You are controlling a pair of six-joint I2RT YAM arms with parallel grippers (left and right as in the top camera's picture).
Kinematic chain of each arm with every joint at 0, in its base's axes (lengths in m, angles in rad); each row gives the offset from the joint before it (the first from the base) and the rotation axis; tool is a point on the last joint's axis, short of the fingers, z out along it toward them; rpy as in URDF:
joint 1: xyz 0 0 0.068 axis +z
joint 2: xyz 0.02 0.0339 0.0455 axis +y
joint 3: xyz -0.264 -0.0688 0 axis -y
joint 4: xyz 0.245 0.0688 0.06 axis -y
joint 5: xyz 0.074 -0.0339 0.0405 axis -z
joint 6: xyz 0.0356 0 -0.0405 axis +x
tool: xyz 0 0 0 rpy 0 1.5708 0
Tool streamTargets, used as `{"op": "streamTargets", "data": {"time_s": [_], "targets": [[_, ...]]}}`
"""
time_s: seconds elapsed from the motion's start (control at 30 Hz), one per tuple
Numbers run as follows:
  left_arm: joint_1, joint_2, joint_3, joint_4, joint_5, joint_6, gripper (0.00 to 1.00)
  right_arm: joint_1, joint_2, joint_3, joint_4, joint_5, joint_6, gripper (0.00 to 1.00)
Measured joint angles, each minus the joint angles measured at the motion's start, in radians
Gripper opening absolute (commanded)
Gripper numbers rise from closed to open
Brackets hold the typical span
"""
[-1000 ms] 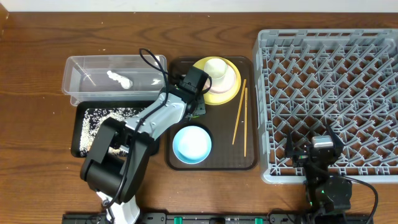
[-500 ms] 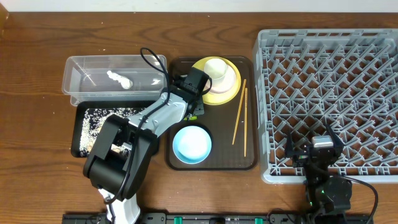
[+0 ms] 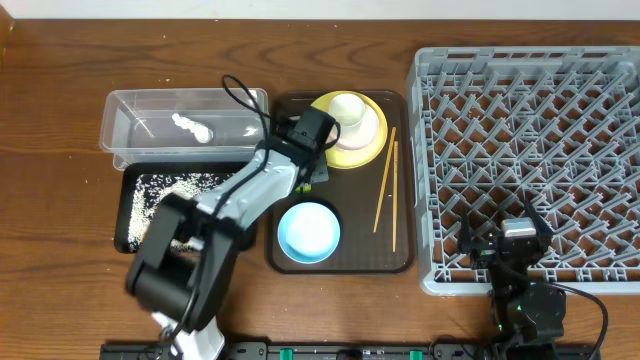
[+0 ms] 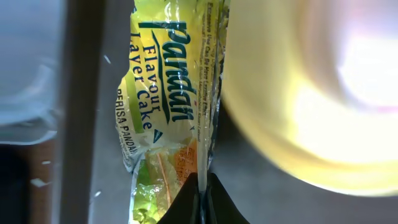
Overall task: Sort waste into correct bins and load items into the dishwasher rack
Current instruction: 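Carry the wrapper left and release it into the clear bin, then move the left gripper over the light-blue bowl and lower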
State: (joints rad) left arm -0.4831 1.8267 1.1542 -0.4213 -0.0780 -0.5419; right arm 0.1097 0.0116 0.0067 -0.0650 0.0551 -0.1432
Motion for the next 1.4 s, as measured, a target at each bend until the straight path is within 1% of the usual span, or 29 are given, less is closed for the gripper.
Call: {"op": "streamTargets", "data": {"time_s": [0.3,0.47,0.67,0.77,0.83,1.07,1.13,1.17,1.23,1.3,1.4], "targets": [[0.007,-0.290,0.000,-0.017,-0.013,0.000,0.06,0.000,0.000,0.000,0.000,0.000,0.000,0.99],[0.051,-0.362,0.000,-0.008,-0.110,0.000,0.06,0.000,0.000,0.000,0.000,0.000,0.000,0.99],[0.152,-0.341,0.000,0.026,-0.199,0.000,0.07,0.000,0.000,0.000,0.000,0.000,0.000,0.99],[0.213,-0.300,0.000,0.064,-0.218,-0.002,0.11,0.000,0.000,0.000,0.000,0.000,0.000,0.99],[0.254,-0.265,0.000,0.090,-0.220,-0.008,0.17,0.000,0.000,0.000,0.000,0.000,0.000,0.99],[0.345,-0.166,0.000,0.153,-0.162,-0.031,0.17,0.000,0.000,0.000,0.000,0.000,0.000,0.99],[0.359,-0.138,0.000,0.166,-0.144,-0.031,0.28,0.000,0.000,0.000,0.000,0.000,0.000,0.99],[0.364,-0.126,0.000,0.171,-0.136,-0.031,0.41,0.000,0.000,0.000,0.000,0.000,0.000,0.99],[0.370,-0.111,0.000,0.177,-0.129,-0.034,0.51,0.000,0.000,0.000,0.000,0.000,0.000,0.99],[0.371,-0.108,0.000,0.183,-0.122,-0.036,0.55,0.000,0.000,0.000,0.000,0.000,0.000,0.99],[0.371,-0.119,0.000,0.185,-0.111,-0.037,0.55,0.000,0.000,0.000,0.000,0.000,0.000,0.99]]}}
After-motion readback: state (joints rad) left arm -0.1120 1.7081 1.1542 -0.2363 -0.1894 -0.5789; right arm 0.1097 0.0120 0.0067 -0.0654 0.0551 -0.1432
